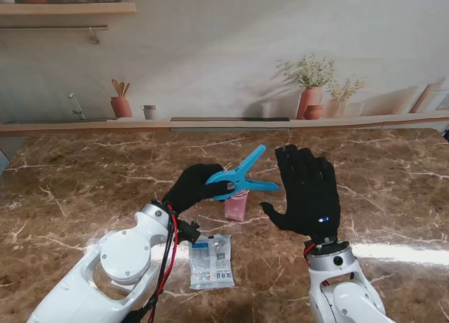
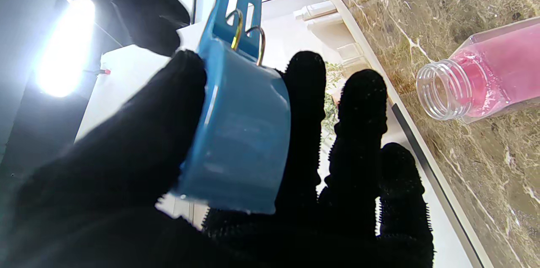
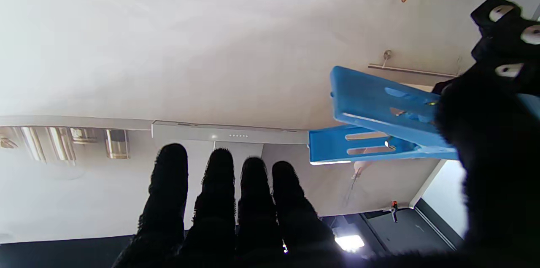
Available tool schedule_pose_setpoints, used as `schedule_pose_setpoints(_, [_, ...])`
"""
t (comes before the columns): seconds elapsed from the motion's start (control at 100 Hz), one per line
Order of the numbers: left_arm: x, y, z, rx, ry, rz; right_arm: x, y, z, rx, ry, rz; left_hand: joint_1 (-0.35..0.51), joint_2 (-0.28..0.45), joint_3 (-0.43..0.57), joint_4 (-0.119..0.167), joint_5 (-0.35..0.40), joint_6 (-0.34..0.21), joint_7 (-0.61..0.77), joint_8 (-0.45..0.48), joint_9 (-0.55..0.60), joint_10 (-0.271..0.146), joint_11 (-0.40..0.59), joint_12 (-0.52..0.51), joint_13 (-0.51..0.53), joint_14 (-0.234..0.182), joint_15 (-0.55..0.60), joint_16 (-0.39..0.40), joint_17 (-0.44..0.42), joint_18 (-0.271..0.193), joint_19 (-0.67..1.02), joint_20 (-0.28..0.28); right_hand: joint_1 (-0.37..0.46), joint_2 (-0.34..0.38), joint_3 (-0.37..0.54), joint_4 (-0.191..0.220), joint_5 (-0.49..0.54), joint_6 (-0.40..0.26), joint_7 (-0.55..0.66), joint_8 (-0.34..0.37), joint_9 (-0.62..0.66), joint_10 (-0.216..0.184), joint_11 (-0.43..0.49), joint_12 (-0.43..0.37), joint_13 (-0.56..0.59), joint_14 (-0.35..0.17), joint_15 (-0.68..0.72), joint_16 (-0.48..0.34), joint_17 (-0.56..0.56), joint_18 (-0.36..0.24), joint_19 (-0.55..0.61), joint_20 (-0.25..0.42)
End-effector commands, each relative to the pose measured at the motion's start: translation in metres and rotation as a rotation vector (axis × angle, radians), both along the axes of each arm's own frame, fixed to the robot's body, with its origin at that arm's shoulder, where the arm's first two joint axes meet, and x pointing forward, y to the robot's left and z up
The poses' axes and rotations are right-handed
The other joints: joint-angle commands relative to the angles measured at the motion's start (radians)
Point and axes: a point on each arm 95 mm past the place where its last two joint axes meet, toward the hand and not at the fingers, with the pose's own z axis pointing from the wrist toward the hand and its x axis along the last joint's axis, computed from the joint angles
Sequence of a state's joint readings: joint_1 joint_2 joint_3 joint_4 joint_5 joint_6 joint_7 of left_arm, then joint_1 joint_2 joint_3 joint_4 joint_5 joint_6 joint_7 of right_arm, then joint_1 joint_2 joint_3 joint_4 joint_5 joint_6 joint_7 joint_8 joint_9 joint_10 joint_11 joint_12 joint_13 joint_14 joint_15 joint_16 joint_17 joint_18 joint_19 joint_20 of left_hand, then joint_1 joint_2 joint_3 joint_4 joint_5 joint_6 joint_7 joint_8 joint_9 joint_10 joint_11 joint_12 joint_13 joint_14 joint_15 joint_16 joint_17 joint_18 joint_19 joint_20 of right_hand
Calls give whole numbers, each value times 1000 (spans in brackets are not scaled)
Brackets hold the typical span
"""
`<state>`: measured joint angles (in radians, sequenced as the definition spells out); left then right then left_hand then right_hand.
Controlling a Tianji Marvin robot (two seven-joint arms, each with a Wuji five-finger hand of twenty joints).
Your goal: Fill the seasoning bottle
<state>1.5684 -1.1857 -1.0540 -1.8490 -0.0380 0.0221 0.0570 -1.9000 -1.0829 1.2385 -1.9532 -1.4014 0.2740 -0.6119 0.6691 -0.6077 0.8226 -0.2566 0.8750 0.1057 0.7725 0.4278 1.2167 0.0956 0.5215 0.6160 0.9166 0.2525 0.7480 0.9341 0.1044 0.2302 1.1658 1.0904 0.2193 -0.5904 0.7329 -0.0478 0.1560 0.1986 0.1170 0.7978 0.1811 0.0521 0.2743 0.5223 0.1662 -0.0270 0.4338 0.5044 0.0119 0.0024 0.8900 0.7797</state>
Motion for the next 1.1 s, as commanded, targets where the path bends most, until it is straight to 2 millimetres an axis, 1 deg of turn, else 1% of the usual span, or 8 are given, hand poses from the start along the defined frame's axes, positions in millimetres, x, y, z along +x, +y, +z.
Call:
schedule_pose_setpoints(0.0, [-1,-1,-3,-4,17,6,-3,3,-1,-7,5,17,112,45,154,41,59,-230,160,70,71,-1,23,-3,43,14,38,8,2,-33,41,25,-50,-35,39,26,-26,57,-129,-97,-51,37,-143,-63,-52,20,-145,-90,-45,-19,-87,-24])
schedule_pose_setpoints(0.09, [-1,-1,-4,-5,21,4,-4,7,1,-21,-7,40,112,44,156,40,61,-228,159,71,72,1,26,-5,45,15,42,7,5,-33,47,26,-64,-64,69,22,-10,68,-163,-344,-57,54,-271,-119,-72,15,-299,-148,-78,-17,-197,-77])
schedule_pose_setpoints(0.17, [-1,-1,-4,-4,22,1,-4,10,2,-40,-14,62,112,41,158,40,63,-227,159,71,75,2,29,-6,48,16,46,7,7,-34,52,27,-64,-62,63,21,5,62,-165,-567,-57,51,-284,-280,-84,2,-376,-199,-87,-20,-268,-127])
schedule_pose_setpoints(0.32, [-1,-1,-4,-4,27,-8,2,15,5,-99,-22,87,111,37,164,39,66,-227,160,73,78,4,35,-8,53,21,55,8,11,-31,61,29,-49,-56,34,18,17,42,-171,-757,-60,39,-304,-422,-96,-13,-440,-297,-106,-24,-353,-180])
schedule_pose_setpoints(0.74, [-1,1,-4,-8,40,-48,33,17,-4,-246,-16,99,113,29,176,40,72,-228,171,90,85,5,48,-4,61,26,68,9,11,-29,68,31,-48,-54,31,17,27,54,-211,-846,-63,64,-328,-536,-101,10,-465,-440,-108,-5,-548,-225])
schedule_pose_setpoints(0.86, [-1,1,-3,-19,45,-56,39,14,-9,-282,-57,74,111,28,179,39,70,-233,173,99,85,1,53,0,61,24,72,10,12,-30,70,31,34,-54,-8,33,18,41,-149,-767,-57,51,-303,-434,-98,10,-454,-391,-107,1,-529,-155])
schedule_pose_setpoints(1.0, [-1,2,-4,-25,50,-71,46,10,-14,-299,-112,69,111,29,180,39,70,-236,172,105,83,0,53,1,58,22,70,10,9,-30,68,30,153,-71,-41,40,-38,1,-69,-186,-23,15,-182,-225,-89,-2,-412,-261,-103,3,-403,-152])
schedule_pose_setpoints(1.09, [-1,2,-5,-32,58,-80,49,8,-15,-307,-128,73,114,30,178,39,69,-238,172,108,80,3,51,3,54,23,68,10,5,-33,63,28,195,-78,-44,43,-22,-25,27,-52,43,-7,-84,-192,-65,-7,-337,-233,-96,5,-342,-161])
